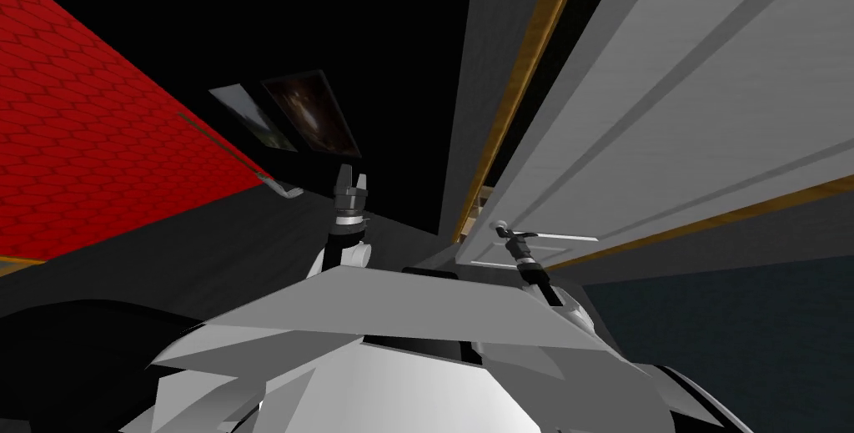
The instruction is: Pull the door open
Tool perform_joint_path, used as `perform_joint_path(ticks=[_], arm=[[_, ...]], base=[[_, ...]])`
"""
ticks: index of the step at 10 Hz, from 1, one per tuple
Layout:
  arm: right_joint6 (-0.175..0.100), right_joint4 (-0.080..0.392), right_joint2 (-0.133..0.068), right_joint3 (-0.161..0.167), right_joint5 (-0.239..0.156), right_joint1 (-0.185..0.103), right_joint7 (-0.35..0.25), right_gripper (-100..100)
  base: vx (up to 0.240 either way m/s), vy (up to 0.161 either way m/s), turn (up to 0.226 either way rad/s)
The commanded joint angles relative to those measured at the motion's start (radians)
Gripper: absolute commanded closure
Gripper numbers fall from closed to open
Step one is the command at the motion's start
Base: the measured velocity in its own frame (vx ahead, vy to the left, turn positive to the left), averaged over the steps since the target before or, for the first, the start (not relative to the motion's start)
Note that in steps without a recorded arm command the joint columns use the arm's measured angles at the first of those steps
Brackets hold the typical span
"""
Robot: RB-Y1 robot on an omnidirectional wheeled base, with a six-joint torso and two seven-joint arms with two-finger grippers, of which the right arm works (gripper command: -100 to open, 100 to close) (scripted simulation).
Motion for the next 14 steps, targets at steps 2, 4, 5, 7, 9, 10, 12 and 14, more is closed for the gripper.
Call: perform_joint_path(ticks=[2, 4, 5, 7, 9, 10, 12, 14], arm=[[-0.043, -0.002, -0.019, 0.016, 0.004, 0.029, -0.019, 100], [-0.072, 0.002, -0.034, 0.026, 0.005, 0.044, -0.033, 100], [-0.081, 0.003, -0.039, 0.029, 0.006, 0.049, -0.037, 100], [-0.114, 0.007, -0.055, 0.040, 0.008, 0.065, -0.052, 100], [-0.133, 0.021, -0.059, 0.043, 0.005, 0.074, -0.056, 100], [-0.150, 0.027, -0.065, 0.046, 0.005, 0.082, -0.060, 100], [-0.179, 0.037, -0.074, 0.050, 0.003, 0.094, -0.066, 100], [-0.218, 0.050, -0.086, 0.057, 0.002, 0.112, -0.075, 100]], base=[[-0.183, -0.075, 0.127], [-0.139, -0.060, 0.091], [-0.144, -0.060, 0.101], [-0.156, -0.059, 0.118], [-0.110, -0.048, 0.116], [-0.207, -0.131, 0.243], [-0.222, -0.090, 0.156], [-0.182, -0.081, 0.157]])
